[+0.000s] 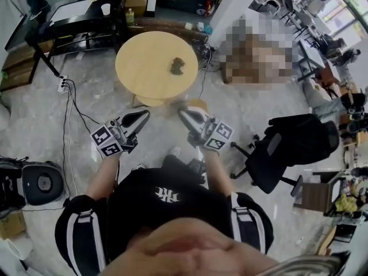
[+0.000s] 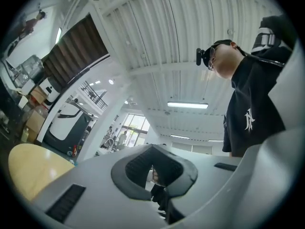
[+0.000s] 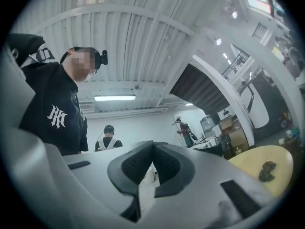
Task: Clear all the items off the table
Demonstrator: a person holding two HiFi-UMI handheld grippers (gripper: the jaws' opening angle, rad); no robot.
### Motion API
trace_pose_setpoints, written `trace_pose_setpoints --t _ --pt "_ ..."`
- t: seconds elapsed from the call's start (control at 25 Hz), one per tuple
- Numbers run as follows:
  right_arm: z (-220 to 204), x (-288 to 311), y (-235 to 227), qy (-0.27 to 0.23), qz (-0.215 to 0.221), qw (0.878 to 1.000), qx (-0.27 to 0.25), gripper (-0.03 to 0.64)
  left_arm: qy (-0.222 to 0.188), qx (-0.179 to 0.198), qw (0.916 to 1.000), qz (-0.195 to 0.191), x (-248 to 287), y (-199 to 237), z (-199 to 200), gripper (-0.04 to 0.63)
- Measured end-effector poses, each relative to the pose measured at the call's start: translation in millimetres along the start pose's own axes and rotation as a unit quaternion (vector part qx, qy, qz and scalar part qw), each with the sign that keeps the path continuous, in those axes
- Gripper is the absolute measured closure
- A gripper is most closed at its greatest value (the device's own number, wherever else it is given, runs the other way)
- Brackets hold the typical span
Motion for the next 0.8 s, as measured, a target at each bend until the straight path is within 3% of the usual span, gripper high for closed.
trace_pose_setpoints --t 0.16,0.36,0.56,0.8 --pt "-2.5 -2.7 28.2 0.041 -0.018 0.999 -0.031 0.614 0.026 0.001 0.9995 -0.02 -8.8 -15.9 -7.2 0.583" --pt "-3.4 12.4 35.4 0.095 -0.029 0.99 -0.103 0.612 0.09 0.04 0.9949 -0.025 -2.7 -25.8 -16.7 0.583" --pt "-6.5 30.6 45.2 0.118 0.001 0.987 -0.111 0.612 0.094 0.025 0.9949 -0.025 3.6 -36.3 -17.5 0.583" --pt "-8.9 19.3 38.0 0.118 -0.02 0.989 -0.092 0.612 0.118 0.033 0.9923 -0.019 7.1 -31.9 -19.8 0.583"
Point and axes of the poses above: the fingertips, and each gripper's own axes: x forward along the fingers, y to its left, z out of its top, the point moved 8 cm from there along -x, backward along the fingers, and after that the axes turned 6 degrees about -y, right-handed, at the moved point
